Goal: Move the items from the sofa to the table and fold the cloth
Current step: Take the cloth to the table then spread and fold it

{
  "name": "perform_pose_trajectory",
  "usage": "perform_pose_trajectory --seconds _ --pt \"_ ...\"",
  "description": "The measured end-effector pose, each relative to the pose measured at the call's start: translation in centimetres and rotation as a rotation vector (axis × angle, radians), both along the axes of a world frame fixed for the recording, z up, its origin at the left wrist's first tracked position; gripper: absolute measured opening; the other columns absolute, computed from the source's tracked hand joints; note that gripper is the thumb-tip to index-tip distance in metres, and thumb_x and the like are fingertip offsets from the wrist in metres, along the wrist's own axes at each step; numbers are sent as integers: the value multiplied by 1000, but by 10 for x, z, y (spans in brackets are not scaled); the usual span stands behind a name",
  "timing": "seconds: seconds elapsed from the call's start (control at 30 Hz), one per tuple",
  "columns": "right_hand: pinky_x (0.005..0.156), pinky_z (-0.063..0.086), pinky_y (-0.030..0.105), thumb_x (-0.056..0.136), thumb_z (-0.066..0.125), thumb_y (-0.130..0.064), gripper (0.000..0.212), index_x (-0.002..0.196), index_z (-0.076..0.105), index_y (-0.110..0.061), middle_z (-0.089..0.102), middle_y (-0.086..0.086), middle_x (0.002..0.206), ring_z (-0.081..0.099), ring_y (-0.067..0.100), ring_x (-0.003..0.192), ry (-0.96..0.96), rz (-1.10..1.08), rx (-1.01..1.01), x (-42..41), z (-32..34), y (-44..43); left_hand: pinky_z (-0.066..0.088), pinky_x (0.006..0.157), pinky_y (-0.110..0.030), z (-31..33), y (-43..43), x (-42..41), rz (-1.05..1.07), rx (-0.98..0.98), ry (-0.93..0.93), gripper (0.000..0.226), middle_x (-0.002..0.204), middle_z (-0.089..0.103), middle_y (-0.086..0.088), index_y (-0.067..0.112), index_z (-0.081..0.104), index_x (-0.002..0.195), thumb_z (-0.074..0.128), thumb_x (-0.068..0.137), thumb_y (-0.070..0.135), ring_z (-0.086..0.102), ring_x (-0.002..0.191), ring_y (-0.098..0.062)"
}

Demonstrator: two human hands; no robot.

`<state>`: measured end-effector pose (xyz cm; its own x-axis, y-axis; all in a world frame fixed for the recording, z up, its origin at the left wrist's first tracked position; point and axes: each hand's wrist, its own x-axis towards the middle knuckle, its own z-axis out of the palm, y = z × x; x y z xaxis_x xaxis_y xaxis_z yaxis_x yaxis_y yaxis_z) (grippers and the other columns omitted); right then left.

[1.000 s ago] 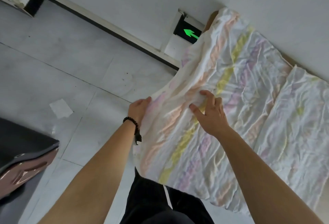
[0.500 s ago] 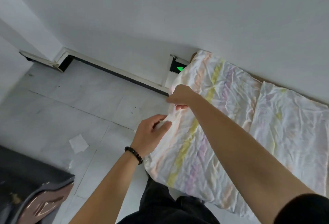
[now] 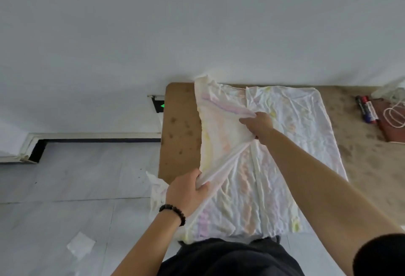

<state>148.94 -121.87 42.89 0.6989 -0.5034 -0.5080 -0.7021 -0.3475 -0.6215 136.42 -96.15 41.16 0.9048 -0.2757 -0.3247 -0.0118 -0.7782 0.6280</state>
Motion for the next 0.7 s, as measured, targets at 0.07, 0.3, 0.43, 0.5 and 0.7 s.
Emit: perform_pose_trajectory --seconds 0.07,0.3,0.43,0.5,0.7 --pt "48 46 28 97 45 -28 32 112 62 -4 64 14 97 61 28 67 47 106 -147 -9 -4 -22 33 50 -27 0 -18 -7 -31 93 -10 36 59 42 5 16 43 76 53 87 49 39 51 -13" --pt "53 54 27 103 37 -22 32 95 62 -6 57 5 76 59 18 60 12 -134 442 -16 -20 -92 41 55 -28 -8 -78 -58 123 362 30 32 63 50 6 22 41 75 50 93 48 49 58 -11" --pt "60 58 31 98 52 -34 33 110 57 -4 61 9 86 64 21 67 194 177 547 -39 -39 -113 36 55 -27 -6 -142 -99 328 294 89 27 66 51 2 18 46 79 55 92 40 58 70 -27" --pt "67 60 34 93 57 -48 46 111 55 -6 63 9 94 67 21 74 253 321 476 -53 -54 -115 39 62 -24 -2 -179 -116 333 257 54 22 82 64 -4 14 57 94 55 93 36 63 82 -27" --pt "52 56 28 61 79 -67 81 108 52 -7 64 8 86 68 21 65 447 672 408 -93 -72 -106 41 58 -17 6 -262 -160 215 294 -30 25 84 56 9 20 60 116 52 96 31 54 69 -11"
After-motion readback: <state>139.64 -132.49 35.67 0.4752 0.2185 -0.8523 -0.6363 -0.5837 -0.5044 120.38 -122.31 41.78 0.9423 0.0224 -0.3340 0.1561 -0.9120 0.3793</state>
